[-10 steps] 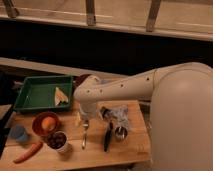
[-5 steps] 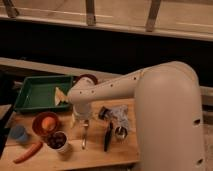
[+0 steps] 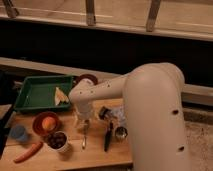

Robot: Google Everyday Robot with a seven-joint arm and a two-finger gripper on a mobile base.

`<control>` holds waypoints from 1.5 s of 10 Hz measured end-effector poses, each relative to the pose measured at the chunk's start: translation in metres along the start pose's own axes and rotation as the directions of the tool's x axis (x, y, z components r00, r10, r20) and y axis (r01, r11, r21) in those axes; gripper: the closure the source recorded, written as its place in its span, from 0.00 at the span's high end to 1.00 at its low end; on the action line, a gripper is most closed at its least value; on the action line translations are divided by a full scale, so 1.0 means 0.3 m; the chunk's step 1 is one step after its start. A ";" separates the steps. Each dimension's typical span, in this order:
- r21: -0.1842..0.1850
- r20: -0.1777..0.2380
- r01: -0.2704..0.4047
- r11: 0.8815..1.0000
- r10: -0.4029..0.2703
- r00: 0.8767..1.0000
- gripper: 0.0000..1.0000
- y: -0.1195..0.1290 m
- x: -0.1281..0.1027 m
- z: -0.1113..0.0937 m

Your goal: Place fork in plastic cup

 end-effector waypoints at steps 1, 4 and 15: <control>0.004 -0.006 -0.004 1.000 0.004 1.000 0.80 -0.002 -0.010 0.014; 0.000 -0.033 -0.023 1.000 0.023 0.999 0.77 -0.013 -0.019 0.067; 0.025 -0.001 0.011 1.000 -0.011 1.000 0.00 0.029 -0.001 0.050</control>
